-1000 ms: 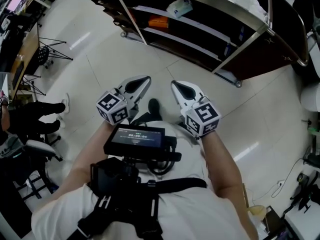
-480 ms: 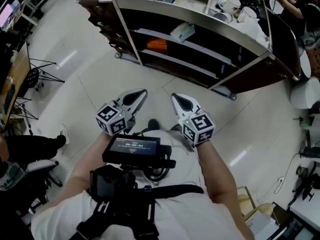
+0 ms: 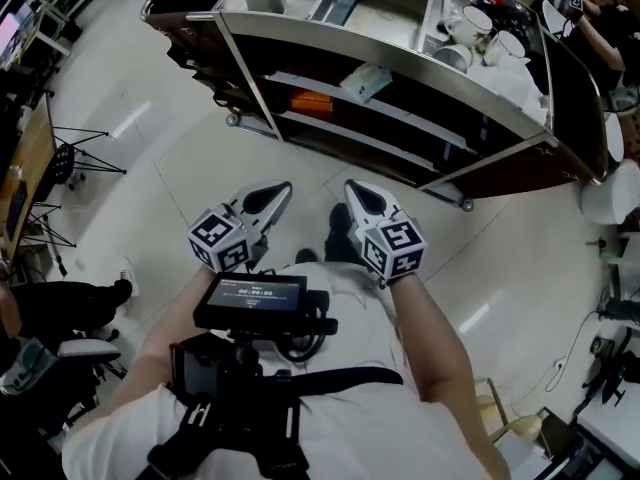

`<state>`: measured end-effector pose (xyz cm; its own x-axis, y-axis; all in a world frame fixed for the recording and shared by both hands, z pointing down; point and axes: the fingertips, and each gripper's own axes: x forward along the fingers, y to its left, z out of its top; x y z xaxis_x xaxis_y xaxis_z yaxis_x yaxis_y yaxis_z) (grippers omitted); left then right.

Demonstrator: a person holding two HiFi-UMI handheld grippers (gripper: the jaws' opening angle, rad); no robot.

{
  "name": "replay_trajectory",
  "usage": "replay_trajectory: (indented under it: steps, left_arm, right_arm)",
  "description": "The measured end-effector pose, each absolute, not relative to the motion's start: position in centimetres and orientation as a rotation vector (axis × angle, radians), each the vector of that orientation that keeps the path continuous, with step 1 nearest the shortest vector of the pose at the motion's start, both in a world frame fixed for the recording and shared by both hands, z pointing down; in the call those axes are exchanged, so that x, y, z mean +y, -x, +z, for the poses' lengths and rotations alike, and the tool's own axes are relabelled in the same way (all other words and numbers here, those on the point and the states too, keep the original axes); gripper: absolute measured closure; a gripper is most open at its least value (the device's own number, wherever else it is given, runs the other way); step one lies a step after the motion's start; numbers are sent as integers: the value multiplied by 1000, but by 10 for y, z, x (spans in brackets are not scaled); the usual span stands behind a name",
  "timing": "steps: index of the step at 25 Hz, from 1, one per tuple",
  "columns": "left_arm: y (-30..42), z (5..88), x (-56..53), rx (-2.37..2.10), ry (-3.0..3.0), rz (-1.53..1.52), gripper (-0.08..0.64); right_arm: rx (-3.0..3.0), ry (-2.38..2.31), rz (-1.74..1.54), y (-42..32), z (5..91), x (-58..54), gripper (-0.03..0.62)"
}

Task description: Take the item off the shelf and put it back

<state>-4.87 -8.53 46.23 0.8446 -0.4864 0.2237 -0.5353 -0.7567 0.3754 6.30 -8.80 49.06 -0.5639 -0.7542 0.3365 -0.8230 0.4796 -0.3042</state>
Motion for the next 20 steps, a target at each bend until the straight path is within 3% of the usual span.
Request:
replay_trajectory:
  steps: [6, 15, 20]
  left_arm:
    - [44, 457, -135, -804, -2567, 212, 551]
    - [31, 463, -191, -843, -2569, 248, 551]
    - [29, 470, -200, -884, -2547, 261, 551]
  right_arm:
    - [-2516, -1415, 666, -79, 517, -154, 578]
    - [-2415, -1484, 641, -107, 554, -235, 424]
    - [-2317, -1490, 589, -116, 590, -286, 408]
